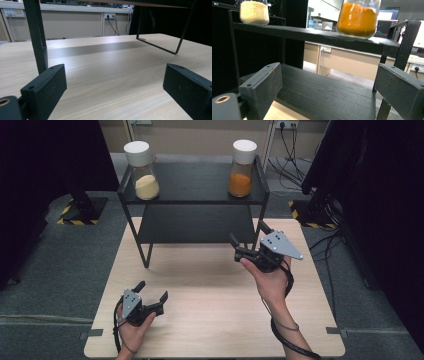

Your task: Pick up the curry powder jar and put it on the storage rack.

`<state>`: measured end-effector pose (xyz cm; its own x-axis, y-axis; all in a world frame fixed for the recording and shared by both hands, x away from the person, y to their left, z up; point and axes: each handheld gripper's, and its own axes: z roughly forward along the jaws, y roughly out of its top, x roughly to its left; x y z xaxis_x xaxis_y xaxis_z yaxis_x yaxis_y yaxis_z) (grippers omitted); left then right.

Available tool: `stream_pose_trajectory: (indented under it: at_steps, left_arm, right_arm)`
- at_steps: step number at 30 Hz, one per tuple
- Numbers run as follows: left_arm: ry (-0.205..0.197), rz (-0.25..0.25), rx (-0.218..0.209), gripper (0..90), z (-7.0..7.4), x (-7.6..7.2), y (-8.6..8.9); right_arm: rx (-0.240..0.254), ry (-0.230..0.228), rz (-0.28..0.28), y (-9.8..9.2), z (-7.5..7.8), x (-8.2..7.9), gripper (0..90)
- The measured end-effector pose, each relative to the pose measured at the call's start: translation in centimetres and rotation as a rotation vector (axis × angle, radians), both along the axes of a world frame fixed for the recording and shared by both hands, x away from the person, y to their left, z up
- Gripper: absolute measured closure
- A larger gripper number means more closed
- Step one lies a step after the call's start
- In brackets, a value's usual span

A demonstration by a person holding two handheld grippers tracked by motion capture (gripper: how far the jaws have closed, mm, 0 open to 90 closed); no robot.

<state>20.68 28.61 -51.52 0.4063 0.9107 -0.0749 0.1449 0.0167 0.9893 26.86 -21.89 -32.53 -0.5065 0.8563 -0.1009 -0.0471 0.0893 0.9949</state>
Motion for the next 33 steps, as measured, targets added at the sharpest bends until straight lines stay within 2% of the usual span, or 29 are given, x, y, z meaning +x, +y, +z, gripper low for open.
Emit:
stream_pose_trajectory:
  at_steps: [18,30,33]
  left_arm:
    - [-0.001,0.002,0.002,4.7,0.0,0.0,0.0]
    - [-0.002,0.002,0.002,4.7,0.0,0.0,-0.1]
    - [-0.001,0.002,0.002,4.7,0.0,0.0,-0.1]
  right_arm:
    - [-0.02,0.047,0.006,-1.1,-3.1,-1.2,7.9]
    - [-0.045,0.102,0.006,-2.6,-6.1,-2.6,7.9]
    - [-0.043,0.128,0.003,-3.2,-7.5,-3.2,7.9]
